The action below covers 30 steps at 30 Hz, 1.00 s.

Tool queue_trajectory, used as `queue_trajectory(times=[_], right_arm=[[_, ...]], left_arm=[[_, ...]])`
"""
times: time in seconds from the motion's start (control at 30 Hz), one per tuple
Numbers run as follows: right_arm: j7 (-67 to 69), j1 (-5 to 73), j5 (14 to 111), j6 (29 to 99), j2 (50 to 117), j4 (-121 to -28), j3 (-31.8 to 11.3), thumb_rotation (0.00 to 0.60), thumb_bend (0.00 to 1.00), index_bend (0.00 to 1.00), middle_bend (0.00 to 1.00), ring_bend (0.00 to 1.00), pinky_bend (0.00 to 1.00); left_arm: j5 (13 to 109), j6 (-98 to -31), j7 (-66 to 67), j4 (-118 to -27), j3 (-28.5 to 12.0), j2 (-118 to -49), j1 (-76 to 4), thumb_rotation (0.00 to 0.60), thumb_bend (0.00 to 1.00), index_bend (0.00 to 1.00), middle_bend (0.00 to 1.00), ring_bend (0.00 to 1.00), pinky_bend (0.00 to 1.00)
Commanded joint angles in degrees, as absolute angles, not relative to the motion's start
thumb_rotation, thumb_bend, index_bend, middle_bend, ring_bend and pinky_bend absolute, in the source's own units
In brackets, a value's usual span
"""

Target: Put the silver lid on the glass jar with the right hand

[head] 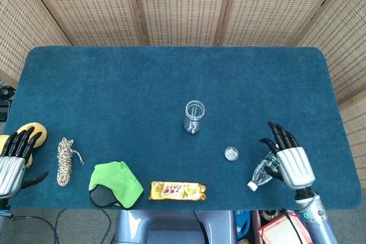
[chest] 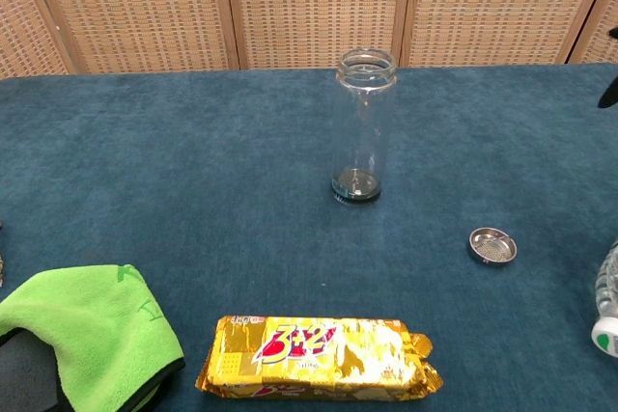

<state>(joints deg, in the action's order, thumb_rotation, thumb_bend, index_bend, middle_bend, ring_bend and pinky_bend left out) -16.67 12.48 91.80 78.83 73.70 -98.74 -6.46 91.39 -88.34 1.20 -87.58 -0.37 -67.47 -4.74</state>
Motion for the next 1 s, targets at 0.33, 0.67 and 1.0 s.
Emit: queue_trajectory(times=[0.33, 0.67, 1.0], right_arm=[[-22.32, 17.87, 85.93, 72.35, 80.04, -98.52, -8.58, 0.6, 0.34, 0.43, 0.15, 0.0, 0.27], [-23.54, 19.94, 81.83, 69.67, 84.61, -94.75, -8.15, 0.6, 0.4, 0.47, 0.18, 0.0, 0.28], [-22.41, 21.43, 79.41, 67.93, 88.89, -89.75, -7.6, 0.6, 0.49, 0.5, 0.19, 0.0, 0.28]], left_arm=[[91.48, -87.88, 0.48, -87.25, -0.31, -67.45, -5.01, 0.6, 0.17, 0.0, 0.0, 0.0, 0.0], [91.7, -87.37, 0.65, -87.13, -0.13, -67.67, -5.31, 0.6, 0.17, 0.0, 0.0, 0.0, 0.0], [91.64, -87.14, 1.1, -87.16, -0.1, -67.88, -5.45, 0.6, 0.17, 0.0, 0.0, 0.0, 0.0]])
